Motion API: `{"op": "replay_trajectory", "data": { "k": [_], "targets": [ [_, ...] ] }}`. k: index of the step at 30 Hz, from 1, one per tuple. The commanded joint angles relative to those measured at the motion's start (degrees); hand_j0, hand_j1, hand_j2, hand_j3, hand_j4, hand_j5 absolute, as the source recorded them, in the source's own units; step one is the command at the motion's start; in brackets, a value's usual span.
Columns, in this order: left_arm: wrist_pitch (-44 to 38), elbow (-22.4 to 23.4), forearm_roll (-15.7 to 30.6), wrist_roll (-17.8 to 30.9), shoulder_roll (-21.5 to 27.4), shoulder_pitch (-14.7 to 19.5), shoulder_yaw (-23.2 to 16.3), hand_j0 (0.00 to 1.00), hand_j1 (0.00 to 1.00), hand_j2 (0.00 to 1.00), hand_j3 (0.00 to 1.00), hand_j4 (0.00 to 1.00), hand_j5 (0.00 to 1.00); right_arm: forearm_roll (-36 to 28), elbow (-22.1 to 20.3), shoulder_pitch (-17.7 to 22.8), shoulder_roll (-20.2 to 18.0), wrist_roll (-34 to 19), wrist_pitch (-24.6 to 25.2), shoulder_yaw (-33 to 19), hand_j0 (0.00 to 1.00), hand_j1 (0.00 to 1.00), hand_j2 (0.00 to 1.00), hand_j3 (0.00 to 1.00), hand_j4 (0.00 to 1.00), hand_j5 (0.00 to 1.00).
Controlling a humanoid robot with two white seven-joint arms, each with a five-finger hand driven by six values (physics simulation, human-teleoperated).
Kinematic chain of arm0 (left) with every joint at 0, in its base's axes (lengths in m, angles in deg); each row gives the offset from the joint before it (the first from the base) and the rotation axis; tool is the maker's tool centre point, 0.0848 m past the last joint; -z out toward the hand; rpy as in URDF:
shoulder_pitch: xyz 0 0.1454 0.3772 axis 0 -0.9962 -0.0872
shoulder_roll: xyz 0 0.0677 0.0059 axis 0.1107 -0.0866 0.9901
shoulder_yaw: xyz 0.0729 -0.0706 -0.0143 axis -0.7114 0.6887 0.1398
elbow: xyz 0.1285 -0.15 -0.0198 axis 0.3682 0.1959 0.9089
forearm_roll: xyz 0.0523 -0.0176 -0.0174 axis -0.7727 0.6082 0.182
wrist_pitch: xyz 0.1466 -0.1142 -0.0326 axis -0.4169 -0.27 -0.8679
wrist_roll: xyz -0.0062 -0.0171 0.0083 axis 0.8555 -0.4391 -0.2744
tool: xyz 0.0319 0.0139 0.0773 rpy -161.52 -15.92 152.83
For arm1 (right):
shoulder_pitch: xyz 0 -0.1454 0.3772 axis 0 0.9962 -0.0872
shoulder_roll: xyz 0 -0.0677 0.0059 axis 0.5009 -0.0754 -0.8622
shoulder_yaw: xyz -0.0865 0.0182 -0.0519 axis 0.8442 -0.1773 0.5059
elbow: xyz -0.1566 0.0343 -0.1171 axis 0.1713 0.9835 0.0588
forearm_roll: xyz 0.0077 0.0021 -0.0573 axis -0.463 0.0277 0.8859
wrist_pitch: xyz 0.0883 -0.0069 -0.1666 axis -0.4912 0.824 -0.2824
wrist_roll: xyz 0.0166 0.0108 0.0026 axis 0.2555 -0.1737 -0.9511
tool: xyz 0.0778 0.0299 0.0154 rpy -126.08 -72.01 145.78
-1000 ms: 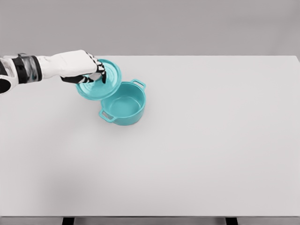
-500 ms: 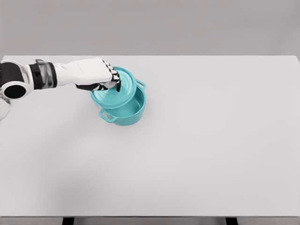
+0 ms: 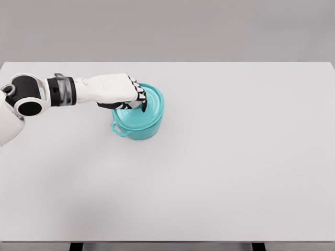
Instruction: Cover the pot with left arm
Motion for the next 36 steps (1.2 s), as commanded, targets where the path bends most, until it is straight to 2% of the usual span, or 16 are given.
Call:
{"op": "replay_trajectory", "data": {
  "k": [1, 18, 29, 36],
  "targets": [
    [-0.14, 0.06, 0.29, -0.09, 0.01, 0.00, -0.06, 0.52, 0.52, 0.52, 0.52, 0.52, 0.52, 0.01, 0.02, 0.09, 0.00, -0.01, 0.00, 0.00, 1.00, 1.00, 1.00, 1.00, 1.00, 1.00],
    [-0.14, 2.87, -0.33, -0.09, -0.07, -0.09, -0.24, 0.52, 0.52, 0.52, 0.52, 0.52, 0.52, 0.01, 0.02, 0.09, 0.00, -0.01, 0.00, 0.00, 1.00, 1.00, 1.00, 1.00, 1.00, 1.00],
    [-0.14, 4.98, -1.21, 0.00, -2.18, 0.35, -0.15, 0.52, 0.52, 0.52, 0.52, 0.52, 0.52, 0.01, 0.02, 0.09, 0.00, -0.01, 0.00, 0.00, 1.00, 1.00, 1.00, 1.00, 1.00, 1.00],
    [-0.14, 4.72, -1.30, 0.00, -2.27, 0.26, -0.15, 0.54, 0.54, 0.54, 0.54, 0.54, 0.54, 0.01, 0.02, 0.09, 0.00, -0.01, 0.00, 0.00, 1.00, 1.00, 1.00, 1.00, 1.00, 1.00]
  ]
}}
